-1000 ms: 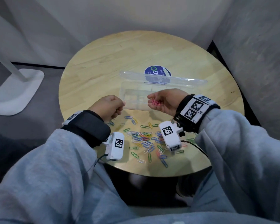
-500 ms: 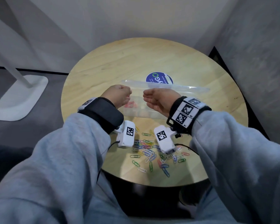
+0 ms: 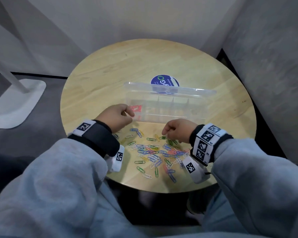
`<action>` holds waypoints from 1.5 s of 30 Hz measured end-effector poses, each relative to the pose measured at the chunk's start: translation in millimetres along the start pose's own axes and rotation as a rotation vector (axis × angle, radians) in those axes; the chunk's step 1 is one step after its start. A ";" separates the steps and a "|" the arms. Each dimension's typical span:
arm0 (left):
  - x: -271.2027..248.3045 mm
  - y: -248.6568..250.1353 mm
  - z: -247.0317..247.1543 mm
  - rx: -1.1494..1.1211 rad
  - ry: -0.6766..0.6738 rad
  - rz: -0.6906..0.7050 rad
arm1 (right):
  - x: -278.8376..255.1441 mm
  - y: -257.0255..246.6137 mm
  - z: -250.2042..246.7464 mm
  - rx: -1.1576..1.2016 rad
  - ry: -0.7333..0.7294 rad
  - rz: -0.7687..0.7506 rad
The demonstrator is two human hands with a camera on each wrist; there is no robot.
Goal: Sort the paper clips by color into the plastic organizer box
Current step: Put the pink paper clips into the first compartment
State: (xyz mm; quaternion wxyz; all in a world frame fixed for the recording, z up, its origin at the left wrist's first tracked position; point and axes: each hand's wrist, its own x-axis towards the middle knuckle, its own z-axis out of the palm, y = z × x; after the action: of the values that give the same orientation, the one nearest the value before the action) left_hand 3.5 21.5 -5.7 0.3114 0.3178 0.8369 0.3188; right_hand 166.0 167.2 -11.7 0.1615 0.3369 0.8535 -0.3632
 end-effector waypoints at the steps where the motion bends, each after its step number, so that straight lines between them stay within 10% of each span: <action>1: -1.8 -1.5 4.4 0.075 -0.030 -0.008 | 0.0 0.1 2.6 -0.082 0.006 0.013; 20: 19.1 -10.3 48.6 0.647 -0.157 0.073 | 28.3 -10.9 35.4 -0.446 0.006 0.046; 30: 15.1 -8.2 51.4 0.619 -0.186 0.087 | 11.0 15.4 21.9 0.634 -0.070 0.156; 38: 13.3 -10.1 49.5 0.652 -0.221 0.086 | 3.9 7.8 25.4 0.796 -0.197 0.193; 41: 14.3 -11.6 49.9 0.638 -0.237 0.072 | 6.2 5.1 29.4 0.688 -0.173 0.121; 45: 11.9 -12.4 49.0 0.564 -0.245 0.073 | 4.3 -0.5 31.2 -0.060 -0.106 -0.046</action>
State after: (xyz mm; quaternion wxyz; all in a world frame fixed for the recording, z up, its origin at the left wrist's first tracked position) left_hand 27.7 39.3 -48.1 0.2980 0.4574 0.8367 0.0442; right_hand 163.5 146.2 -35.1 0.2079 0.2923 0.8619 -0.3584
